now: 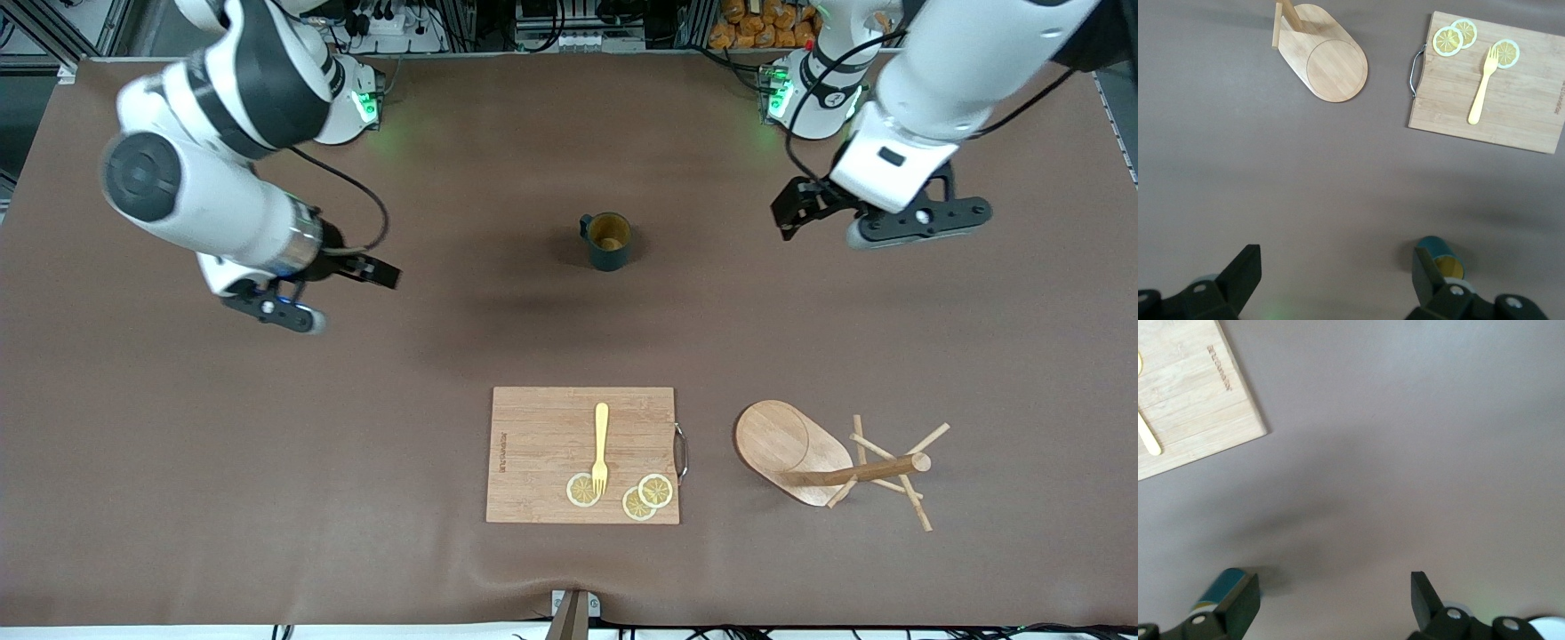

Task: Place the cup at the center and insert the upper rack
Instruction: 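Open the right gripper and withdraw while the left gripper reaches the mug, then lower the left gripper over the teal mug's handle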

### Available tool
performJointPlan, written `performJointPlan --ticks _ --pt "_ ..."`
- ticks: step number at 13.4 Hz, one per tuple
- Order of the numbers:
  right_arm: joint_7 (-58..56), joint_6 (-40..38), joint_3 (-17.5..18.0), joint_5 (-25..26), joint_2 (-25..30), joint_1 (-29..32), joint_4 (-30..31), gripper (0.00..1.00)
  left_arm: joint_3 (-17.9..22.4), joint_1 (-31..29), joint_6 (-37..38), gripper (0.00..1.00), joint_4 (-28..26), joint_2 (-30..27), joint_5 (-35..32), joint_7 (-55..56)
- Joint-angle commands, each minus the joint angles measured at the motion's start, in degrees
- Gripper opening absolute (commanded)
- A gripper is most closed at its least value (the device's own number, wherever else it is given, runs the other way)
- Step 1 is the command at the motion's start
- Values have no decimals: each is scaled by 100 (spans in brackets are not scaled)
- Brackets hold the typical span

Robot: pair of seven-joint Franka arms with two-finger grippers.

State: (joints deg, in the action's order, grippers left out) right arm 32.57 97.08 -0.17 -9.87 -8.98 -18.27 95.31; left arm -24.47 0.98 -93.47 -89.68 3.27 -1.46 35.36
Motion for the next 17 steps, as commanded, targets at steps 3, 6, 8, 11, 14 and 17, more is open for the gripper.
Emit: performJointPlan --ticks 3,6,8,11,14,17 --pt "-2067 -223 114 187 739 1122 348 100 -269 620 -92 100 108 323 -724 1312" --pt "-3122 -409 114 519 959 1633 331 100 -277 1322 -145 100 160 709 -881 1867" --pt "-3430 -540 114 634 1109 1887 331 100 -277 1815 -154 100 336 1051 -1189 2743" --pt "-4107 -576 123 679 1197 2310 331 100 -269 2475 -154 100 486 1474 -1593 3747" --pt "-3987 -672 149 688 1206 2293 295 100 -260 3038 -154 100 599 1851 -1805 4644" --pt "-3514 -1101 202 688 1206 2188 24 100 -225 3565 -163 100 925 2308 -1962 5602"
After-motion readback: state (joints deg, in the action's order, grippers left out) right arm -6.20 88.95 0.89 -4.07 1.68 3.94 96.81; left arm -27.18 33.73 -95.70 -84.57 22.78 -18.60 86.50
